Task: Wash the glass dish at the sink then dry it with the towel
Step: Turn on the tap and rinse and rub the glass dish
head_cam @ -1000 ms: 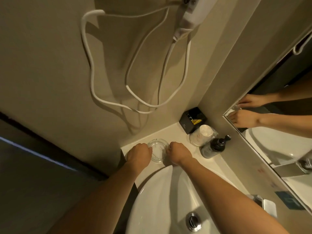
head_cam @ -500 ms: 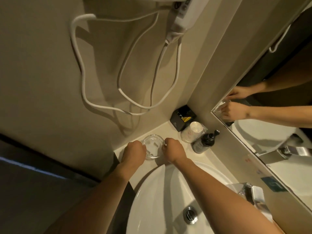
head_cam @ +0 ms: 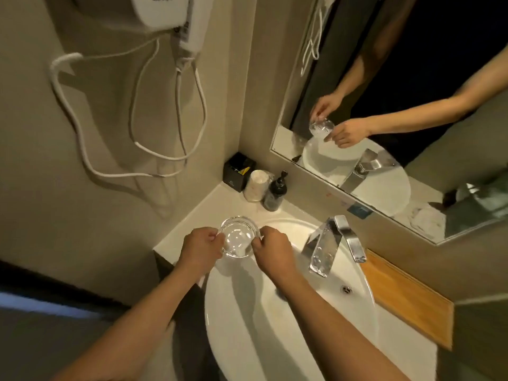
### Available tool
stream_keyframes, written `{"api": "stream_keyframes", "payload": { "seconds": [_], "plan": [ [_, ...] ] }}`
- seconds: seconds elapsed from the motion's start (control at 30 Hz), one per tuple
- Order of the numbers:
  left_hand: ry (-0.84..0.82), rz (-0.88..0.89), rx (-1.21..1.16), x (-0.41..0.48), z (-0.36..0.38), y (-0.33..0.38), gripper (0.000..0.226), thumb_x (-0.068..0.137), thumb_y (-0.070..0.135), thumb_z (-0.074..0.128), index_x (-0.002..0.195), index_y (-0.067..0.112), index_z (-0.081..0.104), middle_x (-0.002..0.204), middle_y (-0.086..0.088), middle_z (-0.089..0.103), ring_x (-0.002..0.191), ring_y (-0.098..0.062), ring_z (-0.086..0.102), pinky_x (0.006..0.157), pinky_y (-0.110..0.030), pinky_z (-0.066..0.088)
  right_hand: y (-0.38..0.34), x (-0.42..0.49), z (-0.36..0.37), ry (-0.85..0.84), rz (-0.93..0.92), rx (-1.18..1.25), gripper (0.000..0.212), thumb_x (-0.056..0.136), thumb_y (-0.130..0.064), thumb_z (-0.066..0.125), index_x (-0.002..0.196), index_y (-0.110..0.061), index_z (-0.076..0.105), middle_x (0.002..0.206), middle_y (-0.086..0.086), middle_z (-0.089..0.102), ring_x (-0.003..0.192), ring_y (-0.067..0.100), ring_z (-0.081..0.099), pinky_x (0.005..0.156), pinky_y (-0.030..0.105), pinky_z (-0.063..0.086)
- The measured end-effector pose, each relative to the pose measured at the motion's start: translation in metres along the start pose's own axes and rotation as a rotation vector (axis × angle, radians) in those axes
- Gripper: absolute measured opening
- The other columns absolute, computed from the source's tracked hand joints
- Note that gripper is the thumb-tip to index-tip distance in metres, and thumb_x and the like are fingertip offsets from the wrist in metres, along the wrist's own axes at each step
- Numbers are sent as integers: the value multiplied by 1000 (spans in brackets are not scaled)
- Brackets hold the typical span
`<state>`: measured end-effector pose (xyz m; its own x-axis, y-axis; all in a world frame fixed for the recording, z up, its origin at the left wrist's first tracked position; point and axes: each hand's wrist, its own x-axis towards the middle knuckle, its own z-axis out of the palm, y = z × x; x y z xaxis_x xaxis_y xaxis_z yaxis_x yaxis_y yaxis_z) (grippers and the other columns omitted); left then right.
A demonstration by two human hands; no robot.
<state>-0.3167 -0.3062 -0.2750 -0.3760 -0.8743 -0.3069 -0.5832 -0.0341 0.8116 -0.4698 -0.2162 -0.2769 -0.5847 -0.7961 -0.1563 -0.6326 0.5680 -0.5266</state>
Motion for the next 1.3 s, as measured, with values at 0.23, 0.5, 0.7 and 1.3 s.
{"api": "stream_keyframes", "payload": {
  "seconds": [0.23,0.5,0.7,1.3],
  "plan": [
    [-424,-26,-95,-25,28,-23,28,92,14,57,89,-13,64,72,-15,67,63,-19,66,81,-47,62,48,-81,7,52,200,109,26,91,-20,54,68,-10,50,61,6,53,64,31,53,56,37,36],
    [-629,-45,-121,-37,75,-20,26,92,3,58,78,-19,56,74,-17,55,68,-25,54,68,-37,55,90,-128,6,122,344,238,21,91,-21,55,80,-6,64,70,10,71,72,29,69,69,44,55],
    [-680,-32,-145,-41,99,-12,24,95,2,58,80,-16,63,69,-18,59,65,-25,56,65,-35,57,114,-136,-12,166,401,301,23,97,-29,60,106,-14,73,74,-1,76,73,13,72,78,38,58],
    [-600,-5,-185,-26,124,-12,26,92,6,56,82,-18,61,64,-17,63,63,-26,61,74,-43,61,117,-66,-110,513,312,-37,29,99,-32,66,80,-17,48,67,-7,49,61,14,46,50,29,27]
  ]
}}
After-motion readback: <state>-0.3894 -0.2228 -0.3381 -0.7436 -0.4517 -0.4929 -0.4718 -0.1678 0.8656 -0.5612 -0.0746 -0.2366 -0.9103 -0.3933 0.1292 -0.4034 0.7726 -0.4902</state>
